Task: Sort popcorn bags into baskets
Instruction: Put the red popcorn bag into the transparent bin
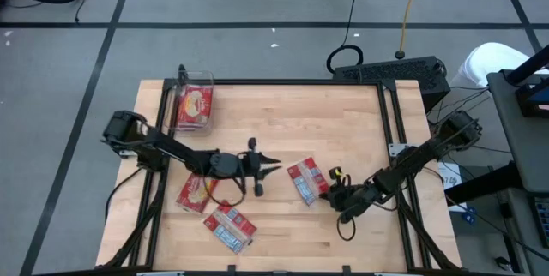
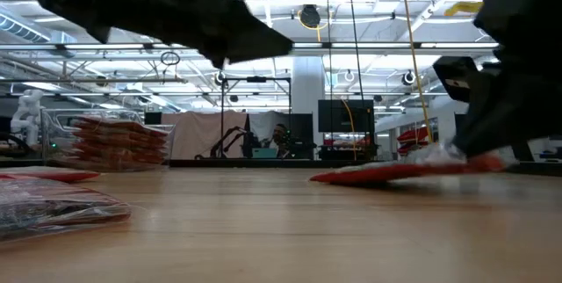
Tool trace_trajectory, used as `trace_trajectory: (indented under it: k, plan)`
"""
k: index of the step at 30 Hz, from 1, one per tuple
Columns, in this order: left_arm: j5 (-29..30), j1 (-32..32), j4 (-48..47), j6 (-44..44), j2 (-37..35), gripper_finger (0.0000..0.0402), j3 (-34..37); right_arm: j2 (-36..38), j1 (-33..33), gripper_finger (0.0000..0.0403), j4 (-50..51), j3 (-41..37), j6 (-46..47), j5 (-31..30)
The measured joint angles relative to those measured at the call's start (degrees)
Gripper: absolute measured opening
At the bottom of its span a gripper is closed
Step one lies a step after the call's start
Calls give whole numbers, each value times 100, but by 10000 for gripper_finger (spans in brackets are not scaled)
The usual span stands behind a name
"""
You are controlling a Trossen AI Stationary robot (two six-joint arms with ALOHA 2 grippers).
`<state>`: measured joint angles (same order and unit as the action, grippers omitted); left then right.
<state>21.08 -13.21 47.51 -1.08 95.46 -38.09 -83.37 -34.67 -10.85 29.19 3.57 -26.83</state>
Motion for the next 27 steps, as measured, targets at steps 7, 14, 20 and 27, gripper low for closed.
trace_trajectory:
  k: [7,14,20,27]
  plan:
    - [-366,-10,-23,-469,1122,183,-821,432,416,1,-34,0,-149,-24]
    - [-809,-163,-39,-520,1621,246,-1114,789,776,0,-35,4,-147,-14]
    - [-369,-225,-52,-1138,2117,250,-1378,942,1098,0,-92,7,-133,-2]
    - [774,-141,-54,-2247,2730,247,-1942,955,1386,0,-204,7,-129,4]
